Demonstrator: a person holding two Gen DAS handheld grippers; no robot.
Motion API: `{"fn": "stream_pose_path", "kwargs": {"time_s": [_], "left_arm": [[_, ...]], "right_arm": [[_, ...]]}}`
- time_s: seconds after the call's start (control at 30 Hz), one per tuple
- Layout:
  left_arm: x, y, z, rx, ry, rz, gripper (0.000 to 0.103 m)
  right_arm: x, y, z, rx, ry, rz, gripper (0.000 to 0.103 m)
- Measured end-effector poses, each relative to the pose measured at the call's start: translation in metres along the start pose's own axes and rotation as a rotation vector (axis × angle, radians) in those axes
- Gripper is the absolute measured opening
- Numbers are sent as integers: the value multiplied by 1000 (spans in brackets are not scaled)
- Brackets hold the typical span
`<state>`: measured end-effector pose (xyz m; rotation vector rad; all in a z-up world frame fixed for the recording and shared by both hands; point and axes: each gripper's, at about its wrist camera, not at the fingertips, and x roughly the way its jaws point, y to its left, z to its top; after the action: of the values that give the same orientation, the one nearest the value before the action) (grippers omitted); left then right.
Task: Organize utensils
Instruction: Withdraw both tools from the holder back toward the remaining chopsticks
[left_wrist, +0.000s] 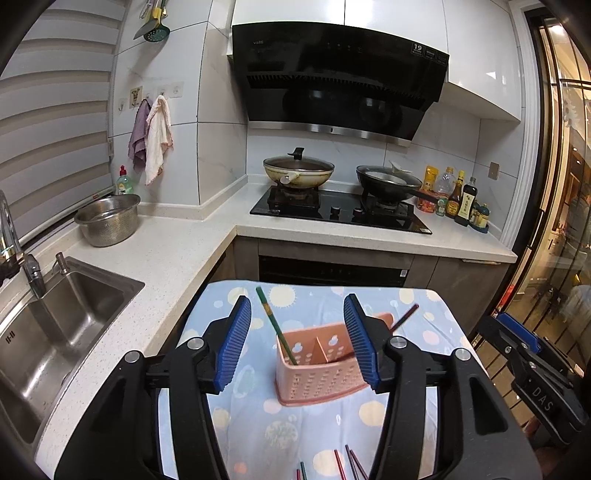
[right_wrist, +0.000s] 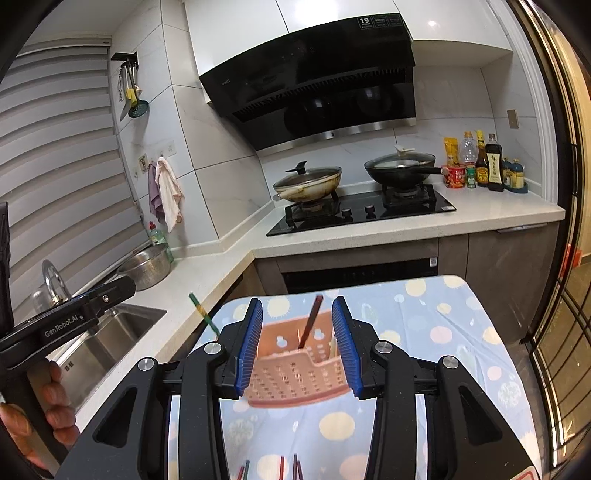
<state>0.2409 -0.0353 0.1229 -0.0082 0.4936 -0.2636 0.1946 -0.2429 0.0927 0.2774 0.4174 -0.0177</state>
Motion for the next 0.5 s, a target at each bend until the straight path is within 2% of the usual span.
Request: {"fn": "stream_pose_path", "kwargs": {"time_s": [0.27,0.5], "left_arm": [[-16,5,-61,19,105,-7,51],[-21,15,-141,6,277,-25,52]], "right_arm": [[-34,-4,-58,-21,98,-8,39],[-60,-11,-128,-26,234,-28,39]]}}
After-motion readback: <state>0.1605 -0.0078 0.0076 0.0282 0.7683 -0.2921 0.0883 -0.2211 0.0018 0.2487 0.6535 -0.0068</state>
